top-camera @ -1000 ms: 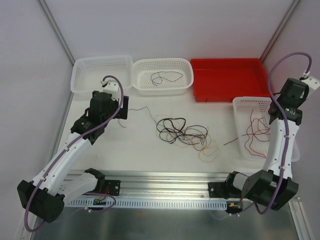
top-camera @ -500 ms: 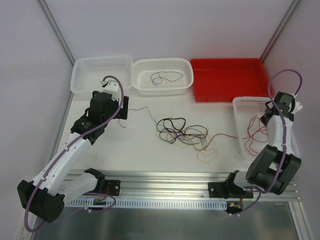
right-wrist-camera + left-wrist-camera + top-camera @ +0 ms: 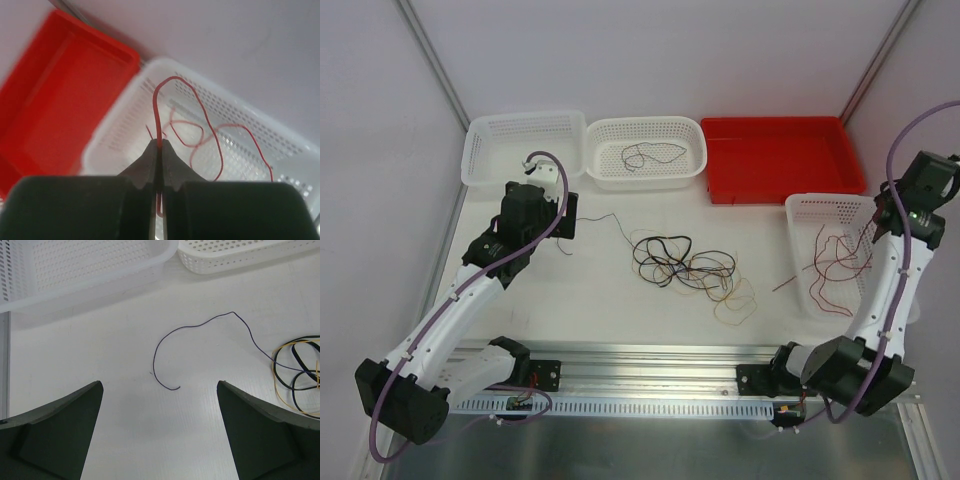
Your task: Untangle the cables
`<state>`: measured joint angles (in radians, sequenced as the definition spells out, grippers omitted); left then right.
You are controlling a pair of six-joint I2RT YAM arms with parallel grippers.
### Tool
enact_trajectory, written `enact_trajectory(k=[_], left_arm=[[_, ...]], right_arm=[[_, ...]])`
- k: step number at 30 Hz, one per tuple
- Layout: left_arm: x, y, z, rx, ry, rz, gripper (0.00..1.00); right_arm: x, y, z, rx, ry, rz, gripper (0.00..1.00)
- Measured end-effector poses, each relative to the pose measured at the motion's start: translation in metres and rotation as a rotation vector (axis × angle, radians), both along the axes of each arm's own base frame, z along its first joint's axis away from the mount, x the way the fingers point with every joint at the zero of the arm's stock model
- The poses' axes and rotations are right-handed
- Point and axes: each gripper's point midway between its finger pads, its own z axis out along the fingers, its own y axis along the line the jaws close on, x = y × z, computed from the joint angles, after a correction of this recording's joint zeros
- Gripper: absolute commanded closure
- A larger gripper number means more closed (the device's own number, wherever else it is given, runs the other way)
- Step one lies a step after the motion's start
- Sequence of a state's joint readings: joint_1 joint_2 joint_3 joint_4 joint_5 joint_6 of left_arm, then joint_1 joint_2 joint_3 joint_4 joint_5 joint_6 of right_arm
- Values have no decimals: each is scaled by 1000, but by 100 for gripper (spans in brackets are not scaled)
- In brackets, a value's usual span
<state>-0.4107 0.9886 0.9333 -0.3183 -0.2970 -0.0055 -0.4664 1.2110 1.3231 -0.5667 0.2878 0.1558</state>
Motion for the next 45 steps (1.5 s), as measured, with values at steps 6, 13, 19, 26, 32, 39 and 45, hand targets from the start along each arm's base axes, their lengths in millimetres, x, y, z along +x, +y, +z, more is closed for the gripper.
enact_trajectory(k=[6, 13, 19, 26, 32, 39, 45], left_arm=[[0, 0, 0, 3, 1, -1, 1], [0, 0, 1, 4, -3, -3, 1], [-2, 1, 5, -3, -17, -6, 1], [-4, 0, 9, -9, -26, -9, 1], [-4, 0, 9, -10, -28, -9, 1], [-4, 0, 9, -11, -28, -10, 1], [-4, 0, 9, -11, -28, -10, 1]], right_arm=[[-8, 18, 109, -134, -256, 90, 99], [-21, 25, 166, -255, -382, 120, 99], [-17, 19, 182, -325, -399, 124, 99], [0, 0, 124, -308, -305, 87, 99], [3, -20, 82, -255, -238, -29, 99], [0, -31, 92, -182, -376, -194, 99], [-9, -27, 77, -97, -475, -274, 99]])
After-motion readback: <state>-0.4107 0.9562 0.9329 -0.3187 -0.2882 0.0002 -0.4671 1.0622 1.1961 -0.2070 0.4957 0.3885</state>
